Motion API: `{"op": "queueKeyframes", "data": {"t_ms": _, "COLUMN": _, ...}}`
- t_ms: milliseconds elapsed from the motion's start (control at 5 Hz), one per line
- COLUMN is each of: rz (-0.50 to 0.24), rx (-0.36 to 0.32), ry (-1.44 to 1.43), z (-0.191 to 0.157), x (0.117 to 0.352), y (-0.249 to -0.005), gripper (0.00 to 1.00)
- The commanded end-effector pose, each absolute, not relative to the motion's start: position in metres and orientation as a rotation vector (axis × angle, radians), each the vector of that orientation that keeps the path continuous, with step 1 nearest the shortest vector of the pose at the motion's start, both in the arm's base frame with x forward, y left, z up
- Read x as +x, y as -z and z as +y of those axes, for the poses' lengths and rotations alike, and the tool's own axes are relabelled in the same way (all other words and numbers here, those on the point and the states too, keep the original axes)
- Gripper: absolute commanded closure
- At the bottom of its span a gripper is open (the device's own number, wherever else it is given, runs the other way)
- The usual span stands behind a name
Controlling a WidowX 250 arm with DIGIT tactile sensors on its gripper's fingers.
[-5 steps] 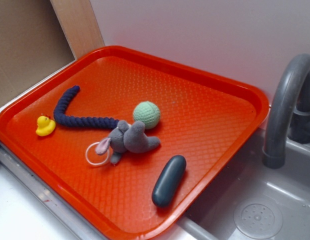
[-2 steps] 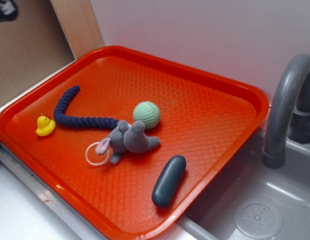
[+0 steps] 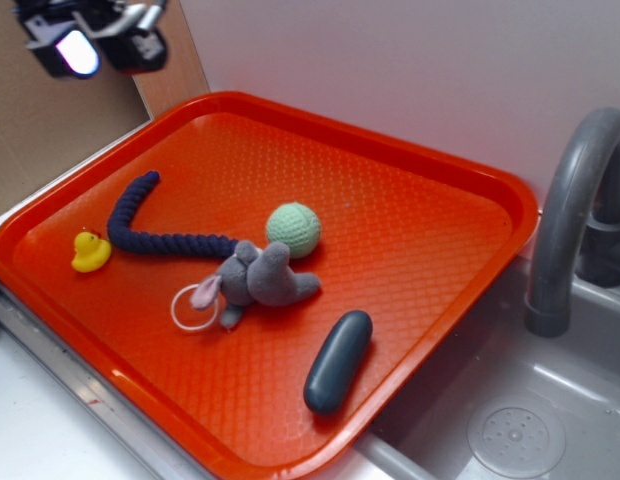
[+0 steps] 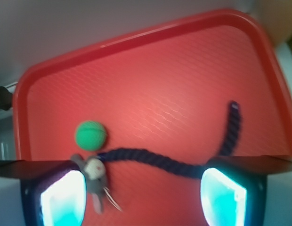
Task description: Grab the green ball.
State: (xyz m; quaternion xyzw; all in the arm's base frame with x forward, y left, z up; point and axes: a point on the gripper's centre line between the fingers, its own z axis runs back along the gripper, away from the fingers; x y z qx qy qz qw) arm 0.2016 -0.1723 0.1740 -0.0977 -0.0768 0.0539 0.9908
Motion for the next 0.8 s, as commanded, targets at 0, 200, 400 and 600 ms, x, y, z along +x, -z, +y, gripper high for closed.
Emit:
{"op": "queueKeyframes", "data": {"t_ms": 0, "rz": -0.128, "rx": -0.208, "ry": 0.006, "z": -0.224, "x": 0.238, "y": -0.140, "gripper": 0.00}}
{"op": "queueKeyframes", "data": {"t_ms": 200, "rz": -0.073, "rx": -0.226, "ry": 0.075, "z": -0.237, "x": 0.242, "y": -0.112, "gripper": 0.00}}
{"op": "queueKeyframes", "data": {"t_ms": 400, "rz": -0.051, "rx": -0.217, "ry": 0.108, "z": -0.244, "x": 0.236, "y": -0.090, "gripper": 0.00}}
{"op": "queueKeyframes", "data": {"t_ms": 600, "rz": -0.026, "rx": -0.194, "ry": 0.165, "z": -0.257, "x": 0.225, "y": -0.071, "gripper": 0.00}}
